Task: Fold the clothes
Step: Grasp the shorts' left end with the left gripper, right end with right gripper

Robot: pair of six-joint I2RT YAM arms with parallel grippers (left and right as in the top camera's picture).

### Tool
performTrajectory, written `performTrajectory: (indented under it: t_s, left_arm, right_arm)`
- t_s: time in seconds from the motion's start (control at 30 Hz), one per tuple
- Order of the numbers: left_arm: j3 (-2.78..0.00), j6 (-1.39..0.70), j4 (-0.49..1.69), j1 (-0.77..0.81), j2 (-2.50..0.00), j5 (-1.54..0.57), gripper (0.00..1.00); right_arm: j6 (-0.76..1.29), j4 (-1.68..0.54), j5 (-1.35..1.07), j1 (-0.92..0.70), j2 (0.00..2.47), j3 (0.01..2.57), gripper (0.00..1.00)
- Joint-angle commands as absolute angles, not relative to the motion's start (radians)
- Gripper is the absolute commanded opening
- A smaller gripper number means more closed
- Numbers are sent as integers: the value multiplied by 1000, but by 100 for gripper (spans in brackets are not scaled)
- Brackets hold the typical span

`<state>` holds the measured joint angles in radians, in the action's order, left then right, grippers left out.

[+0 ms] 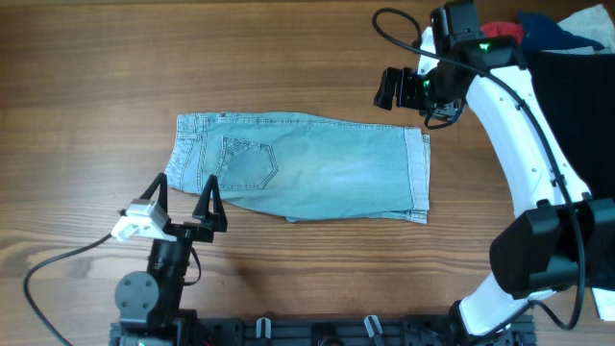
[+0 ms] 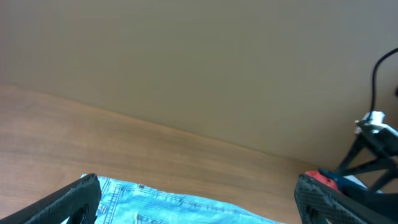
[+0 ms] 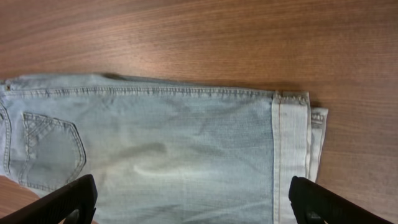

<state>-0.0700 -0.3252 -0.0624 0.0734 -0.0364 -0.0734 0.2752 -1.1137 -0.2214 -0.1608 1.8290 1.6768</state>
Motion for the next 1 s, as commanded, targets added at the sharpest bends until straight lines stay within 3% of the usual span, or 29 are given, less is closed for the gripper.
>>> performTrajectory:
  t_s: [0.0, 0.1, 0.2, 0.37, 0.57, 0.7, 0.97]
  left_arm:
    - [-349, -181, 96, 67, -237, -88, 100]
    - [-619, -80, 327, 67, -511, -73, 100]
    - [-1010, -6, 675, 56, -941, -73, 100]
    - [-1421, -3, 1032, -27, -1389, -70, 100]
    - [-1472, 53, 1005, -211, -1738, -110, 100]
    - [-1472, 175, 1007, -292, -1896, -404, 100]
    - [-1472, 285, 987, -332, -2105, -485, 100]
  right_arm:
    - [292, -1095, -234, -163, 1843, 1671, 99]
    - [292, -1099, -234, -163, 1843, 1671, 99]
    - [291, -1114, -234, -163, 1843, 1671, 100]
    - [288, -1135, -234, -163, 1843, 1671, 100]
    - [288, -1145, -234, -163, 1843, 1671, 99]
    - [289, -1145, -234, -163, 1843, 1671, 100]
    - [287, -1145, -233, -163, 1843, 1671, 100]
